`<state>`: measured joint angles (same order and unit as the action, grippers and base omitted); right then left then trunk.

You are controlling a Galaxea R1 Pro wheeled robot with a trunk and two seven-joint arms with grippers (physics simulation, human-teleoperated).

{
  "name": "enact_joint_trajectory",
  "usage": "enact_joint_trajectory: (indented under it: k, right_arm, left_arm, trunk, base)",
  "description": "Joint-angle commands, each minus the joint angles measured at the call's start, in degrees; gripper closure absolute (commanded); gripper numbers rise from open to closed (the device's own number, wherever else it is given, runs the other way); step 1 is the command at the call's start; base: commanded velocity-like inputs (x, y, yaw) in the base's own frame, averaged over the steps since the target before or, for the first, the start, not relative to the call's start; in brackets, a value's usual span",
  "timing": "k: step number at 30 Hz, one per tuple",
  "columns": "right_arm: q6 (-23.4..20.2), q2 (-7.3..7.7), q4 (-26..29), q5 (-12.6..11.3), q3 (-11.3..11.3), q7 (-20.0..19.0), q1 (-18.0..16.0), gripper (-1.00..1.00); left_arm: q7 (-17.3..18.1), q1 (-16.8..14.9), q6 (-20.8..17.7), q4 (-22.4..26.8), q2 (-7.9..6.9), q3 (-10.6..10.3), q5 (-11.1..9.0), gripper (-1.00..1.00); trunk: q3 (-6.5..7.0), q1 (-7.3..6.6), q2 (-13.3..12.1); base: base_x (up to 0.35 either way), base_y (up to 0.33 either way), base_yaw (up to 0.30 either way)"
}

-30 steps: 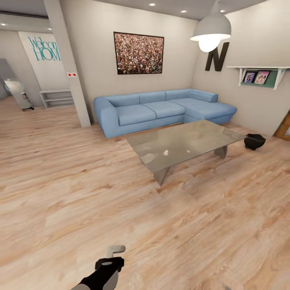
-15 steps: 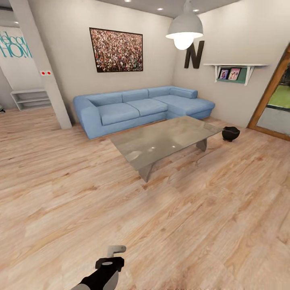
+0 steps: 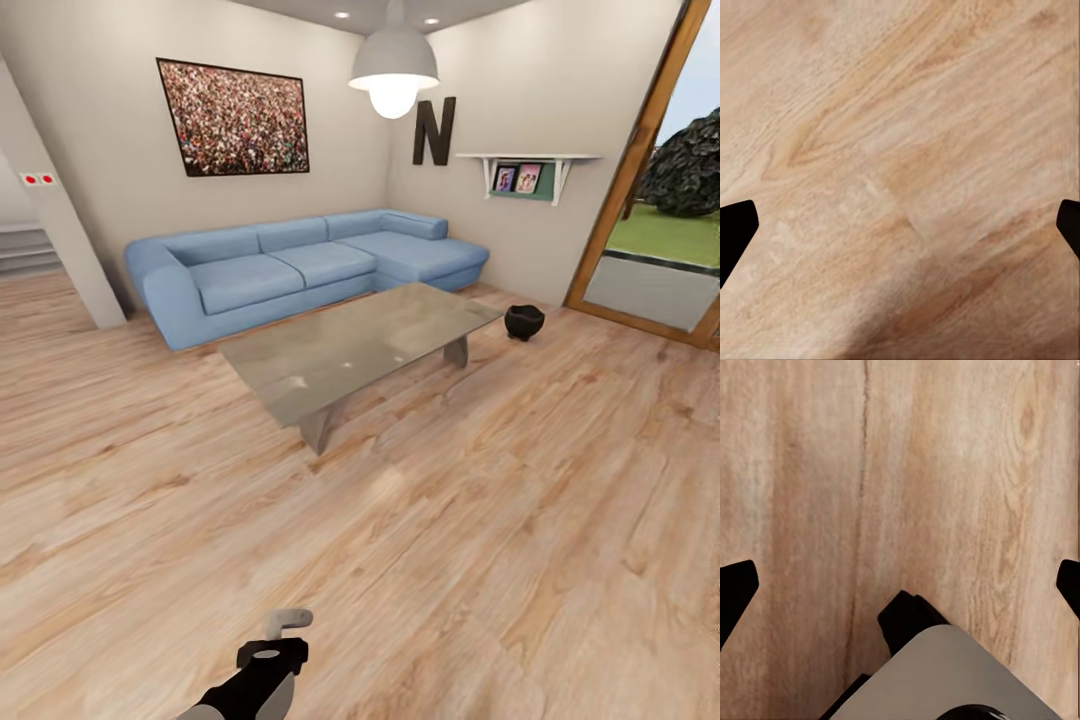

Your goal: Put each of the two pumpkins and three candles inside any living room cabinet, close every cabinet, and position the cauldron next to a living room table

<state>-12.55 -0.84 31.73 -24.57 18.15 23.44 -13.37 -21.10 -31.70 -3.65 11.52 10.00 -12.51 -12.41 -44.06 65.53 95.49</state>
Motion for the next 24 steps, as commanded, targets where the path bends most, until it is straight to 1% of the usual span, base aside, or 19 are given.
enact_joint_trajectory:
  k: [1, 3, 7, 9, 10, 13, 24]
  right_arm:
    - [-0.13, -0.04, 0.15, -0.39, 0.13, 0.2, 0.0, -1.0]
    - [-0.16, -0.04, 0.13, -0.39, 0.13, 0.2, 0.0, -1.0]
    - [-0.18, 0.03, 0.1, -0.45, 0.36, 0.2, 0.01, -1.0]
    - [-0.19, 0.04, 0.09, -0.41, 1.62, 0.15, 0.01, -1.0]
    - [-0.19, 0.05, 0.09, -0.42, 2.61, 0.09, 0.01, -1.0]
    - [-0.21, 0.05, 0.09, -0.4, 3.83, 0.04, 0.01, -1.0]
    - [-0.19, 0.05, 0.09, -0.48, 4.17, 0.03, 0.0, -1.0]
  left_arm:
    - [-0.43, -0.03, -0.31, 0.08, 0.0, -0.5, -0.43, -1.0]
    - [-0.43, -0.03, -0.31, 0.08, 0.0, -0.5, -0.43, -1.0]
    - [-0.43, -0.03, -0.24, 0.08, 0.0, -0.5, -0.43, -1.0]
    - [-0.43, -0.03, -0.23, 0.08, 0.0, -0.5, -0.43, -1.0]
    - [-0.43, -0.03, -0.22, 0.08, 0.0, -0.51, -0.41, -1.0]
    - [-0.43, -0.03, -0.22, 0.08, 0.0, -0.54, -0.42, -1.0]
    - [-0.43, -0.03, -0.13, 0.08, 0.0, -0.58, -0.34, -1.0]
  trunk:
    - [-0.06, 0.01, 0.02]
    - [-0.06, 0.01, 0.02]
    - [-0.06, 0.01, 0.02]
    - [-0.06, 0.01, 0.02]
    - [-0.06, 0.01, 0.02]
    - [-0.06, 0.01, 0.02]
    - [-0.06, 0.01, 0.02]
  base:
    - [0.111, -0.29, -0.012]
    - [0.113, -0.29, -0.086]
    - [0.132, -0.288, -0.225]
    - [0.167, -0.275, -0.274]
    - [0.189, -0.262, -0.281]
    - [0.21, -0.249, -0.284]
    - [0.259, -0.21, -0.287]
